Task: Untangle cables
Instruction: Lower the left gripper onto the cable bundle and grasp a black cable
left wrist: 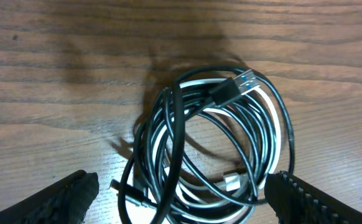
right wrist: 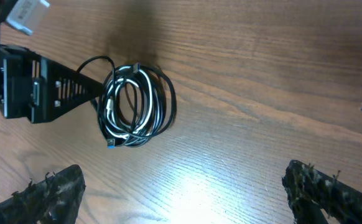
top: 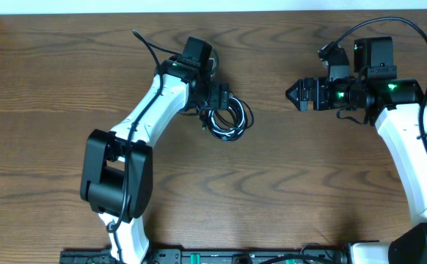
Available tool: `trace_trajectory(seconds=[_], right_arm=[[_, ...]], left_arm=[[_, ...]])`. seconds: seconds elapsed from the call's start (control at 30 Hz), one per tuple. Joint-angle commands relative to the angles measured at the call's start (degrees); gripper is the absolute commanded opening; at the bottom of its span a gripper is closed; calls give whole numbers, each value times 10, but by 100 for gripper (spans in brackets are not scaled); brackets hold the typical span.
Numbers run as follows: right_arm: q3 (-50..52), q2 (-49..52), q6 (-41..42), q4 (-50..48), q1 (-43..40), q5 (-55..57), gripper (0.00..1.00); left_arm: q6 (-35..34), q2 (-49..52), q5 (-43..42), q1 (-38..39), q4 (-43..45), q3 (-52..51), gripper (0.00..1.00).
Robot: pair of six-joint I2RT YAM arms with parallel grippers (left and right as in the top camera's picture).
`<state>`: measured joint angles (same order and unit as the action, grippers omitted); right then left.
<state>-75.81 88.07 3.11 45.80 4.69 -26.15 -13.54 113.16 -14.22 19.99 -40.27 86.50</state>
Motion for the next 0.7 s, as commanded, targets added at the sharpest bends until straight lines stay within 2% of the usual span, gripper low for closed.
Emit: trace_trajectory(seconds=[0.0, 0.67], right_arm=[[-7, 2, 7, 1, 3, -3, 99], [-4, 2, 6, -1, 7, 18, 99]], left_arm=[[-3, 24, 8, -1, 3, 0, 92], [-3, 71, 8, 13, 55, 0, 87]])
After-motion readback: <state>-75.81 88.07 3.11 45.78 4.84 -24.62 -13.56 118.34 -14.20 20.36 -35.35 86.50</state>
